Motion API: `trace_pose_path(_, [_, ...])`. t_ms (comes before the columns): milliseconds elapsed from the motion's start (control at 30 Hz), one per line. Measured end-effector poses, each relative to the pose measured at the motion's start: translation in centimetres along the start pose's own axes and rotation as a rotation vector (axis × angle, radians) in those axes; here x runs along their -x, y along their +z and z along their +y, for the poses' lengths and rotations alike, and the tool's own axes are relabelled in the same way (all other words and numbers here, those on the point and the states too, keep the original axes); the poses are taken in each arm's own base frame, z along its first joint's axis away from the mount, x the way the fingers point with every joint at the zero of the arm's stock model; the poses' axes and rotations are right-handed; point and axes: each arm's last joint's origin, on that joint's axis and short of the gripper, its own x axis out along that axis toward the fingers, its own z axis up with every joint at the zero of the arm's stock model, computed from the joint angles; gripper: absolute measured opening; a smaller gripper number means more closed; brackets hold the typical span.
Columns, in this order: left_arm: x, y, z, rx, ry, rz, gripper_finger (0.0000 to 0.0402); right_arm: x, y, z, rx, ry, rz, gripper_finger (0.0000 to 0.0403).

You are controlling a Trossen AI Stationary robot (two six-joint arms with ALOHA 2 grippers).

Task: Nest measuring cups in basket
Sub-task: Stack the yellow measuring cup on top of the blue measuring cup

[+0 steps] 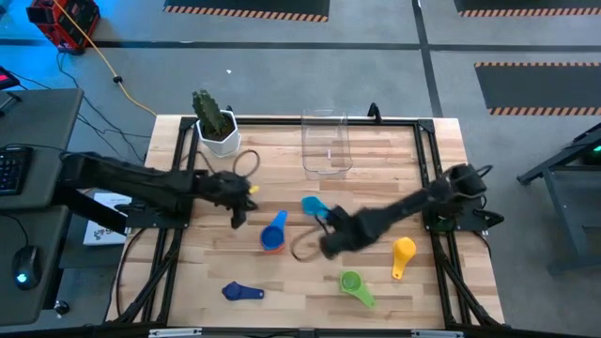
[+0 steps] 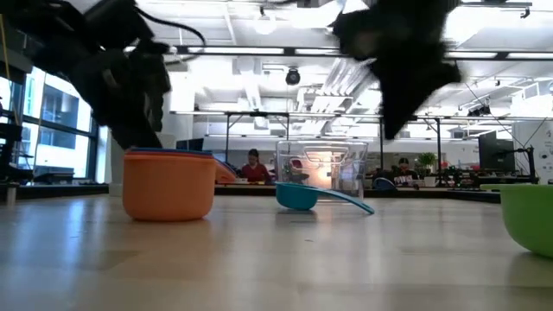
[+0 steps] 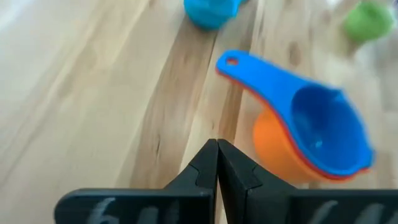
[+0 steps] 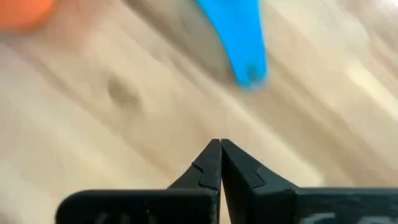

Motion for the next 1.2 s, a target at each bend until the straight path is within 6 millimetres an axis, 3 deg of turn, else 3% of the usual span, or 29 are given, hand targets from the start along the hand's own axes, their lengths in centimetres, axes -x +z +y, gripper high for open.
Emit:
trace_pose_path(233, [2.0,0.0,0.1,0.095,-0.011,-0.152,0.0000,3.5,-8.8,1.2,-0.153,0.053,0.167,0.0024])
trace_pose_path(467, [2.2,0.1,0.1,0.116,-0.009,-0.175,0.0000,5.4,-15.0,0.9,-0.294,0.032,0.287,0.0143])
trace_pose_path(667, [2.2,0.2,0.1,0.124,-0.010,-0.180,0.0000,4.6,-16.2,0.3,-0.307,-0.106,0.321,0.0225])
trace_pose_path(1000, [2.2,0.2,0.1,0.135,-0.005,-0.186,0.0000,1.2,-17.1,0.8,-0.199,-0.250,0.284,0.0231])
trace_pose_path(1200, [2.2,0.2,0.1,0.143,-0.002,-0.188,0.0000,0.2,-17.0,0.3,-0.157,-0.351,0.249,0.0231])
